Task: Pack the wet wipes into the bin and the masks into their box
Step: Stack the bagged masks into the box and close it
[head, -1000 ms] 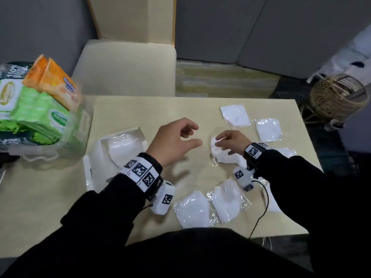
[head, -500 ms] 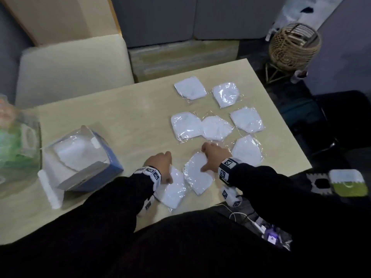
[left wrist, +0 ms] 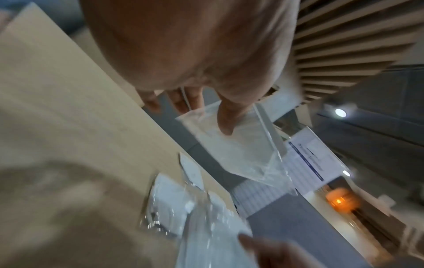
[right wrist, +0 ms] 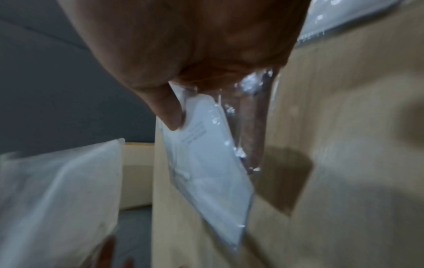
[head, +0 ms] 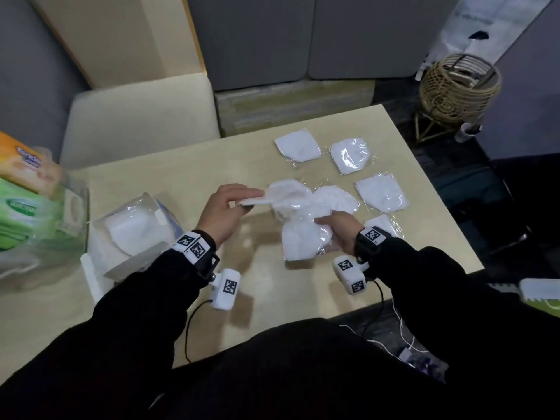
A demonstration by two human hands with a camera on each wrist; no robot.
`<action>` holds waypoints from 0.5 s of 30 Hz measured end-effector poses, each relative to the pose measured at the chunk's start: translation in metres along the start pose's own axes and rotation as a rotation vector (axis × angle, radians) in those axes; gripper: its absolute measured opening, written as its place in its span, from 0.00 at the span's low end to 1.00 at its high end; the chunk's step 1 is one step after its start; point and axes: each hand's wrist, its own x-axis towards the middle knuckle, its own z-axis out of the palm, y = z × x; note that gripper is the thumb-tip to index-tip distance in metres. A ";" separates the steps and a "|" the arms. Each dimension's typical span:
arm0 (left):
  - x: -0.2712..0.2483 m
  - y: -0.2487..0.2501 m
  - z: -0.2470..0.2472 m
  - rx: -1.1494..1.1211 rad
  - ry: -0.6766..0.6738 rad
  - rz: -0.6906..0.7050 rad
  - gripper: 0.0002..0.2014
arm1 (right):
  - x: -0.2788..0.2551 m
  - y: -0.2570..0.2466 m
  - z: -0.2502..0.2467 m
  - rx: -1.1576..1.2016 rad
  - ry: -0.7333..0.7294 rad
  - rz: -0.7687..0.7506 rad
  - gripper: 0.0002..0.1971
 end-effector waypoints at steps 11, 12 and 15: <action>-0.040 -0.023 0.021 0.059 -0.158 -0.052 0.31 | -0.028 -0.014 0.029 0.118 -0.298 -0.103 0.19; -0.039 -0.020 0.018 -0.016 -0.137 -0.066 0.33 | -0.027 -0.013 0.029 0.095 -0.302 -0.123 0.20; -0.034 -0.014 0.009 -0.288 -0.054 -0.206 0.30 | -0.026 -0.016 0.031 0.086 -0.288 -0.156 0.22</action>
